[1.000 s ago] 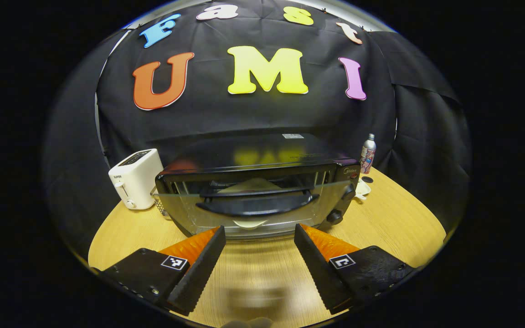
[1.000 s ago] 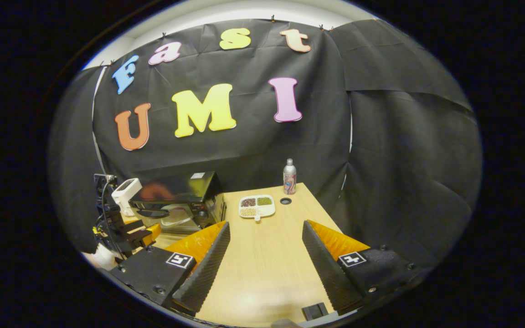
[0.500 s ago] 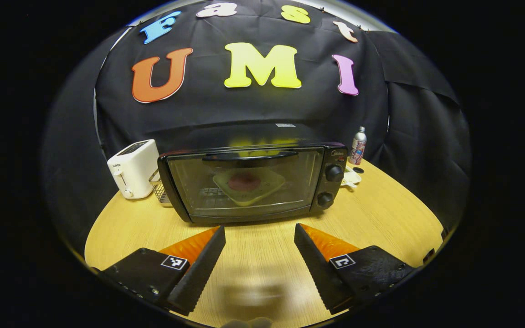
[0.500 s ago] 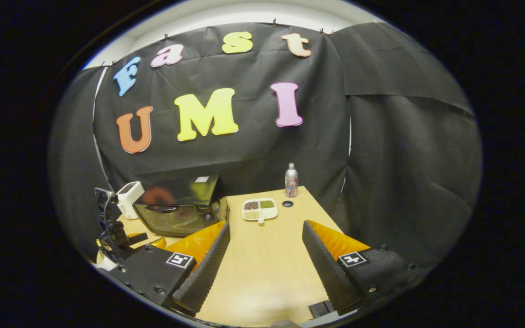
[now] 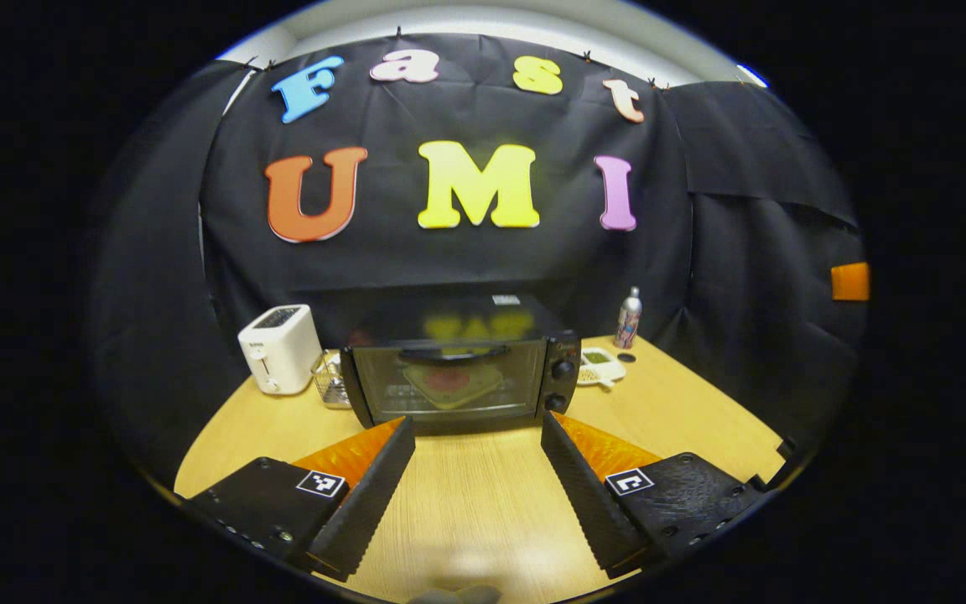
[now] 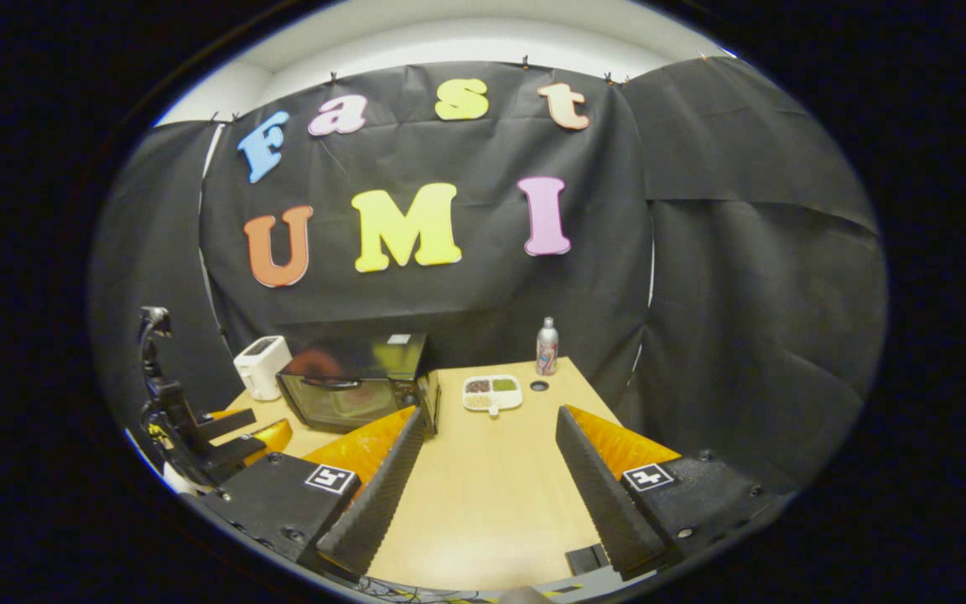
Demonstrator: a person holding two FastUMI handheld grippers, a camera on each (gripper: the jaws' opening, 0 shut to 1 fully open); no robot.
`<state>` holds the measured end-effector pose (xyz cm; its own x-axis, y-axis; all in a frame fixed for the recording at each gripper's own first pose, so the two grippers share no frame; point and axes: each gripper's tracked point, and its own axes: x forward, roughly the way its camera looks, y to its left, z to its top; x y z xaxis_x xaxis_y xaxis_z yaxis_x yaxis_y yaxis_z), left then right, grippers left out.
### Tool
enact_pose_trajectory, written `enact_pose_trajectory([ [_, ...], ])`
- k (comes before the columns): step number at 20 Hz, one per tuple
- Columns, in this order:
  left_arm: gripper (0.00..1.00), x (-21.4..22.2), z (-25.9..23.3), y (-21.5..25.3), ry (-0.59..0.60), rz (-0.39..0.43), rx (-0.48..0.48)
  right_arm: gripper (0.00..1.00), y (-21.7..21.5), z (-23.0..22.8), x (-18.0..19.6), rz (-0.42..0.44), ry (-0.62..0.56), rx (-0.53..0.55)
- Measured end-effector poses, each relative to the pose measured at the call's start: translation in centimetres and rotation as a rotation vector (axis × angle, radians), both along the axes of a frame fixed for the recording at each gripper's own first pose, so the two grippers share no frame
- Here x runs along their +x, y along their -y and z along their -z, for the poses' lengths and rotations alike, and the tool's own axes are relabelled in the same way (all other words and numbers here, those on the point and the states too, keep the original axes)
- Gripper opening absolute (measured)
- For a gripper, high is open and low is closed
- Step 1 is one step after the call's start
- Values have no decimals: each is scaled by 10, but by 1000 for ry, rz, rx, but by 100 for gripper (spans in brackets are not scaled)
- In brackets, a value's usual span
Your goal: Open the electric oven with the left hand, put the food in, and close the electric oven.
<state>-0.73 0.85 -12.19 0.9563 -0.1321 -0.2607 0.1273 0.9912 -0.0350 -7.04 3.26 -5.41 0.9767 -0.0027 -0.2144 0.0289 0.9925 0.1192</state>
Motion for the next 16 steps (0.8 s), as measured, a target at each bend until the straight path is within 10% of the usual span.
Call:
enact_pose_trajectory([
  [7,96,-119,-132,14,220,-112,13,96,55,-53,-63,-70,161,47],
  [16,96,-212,-167,61,277,-148,47,96,107,-53,-119,-83,238,-18],
])
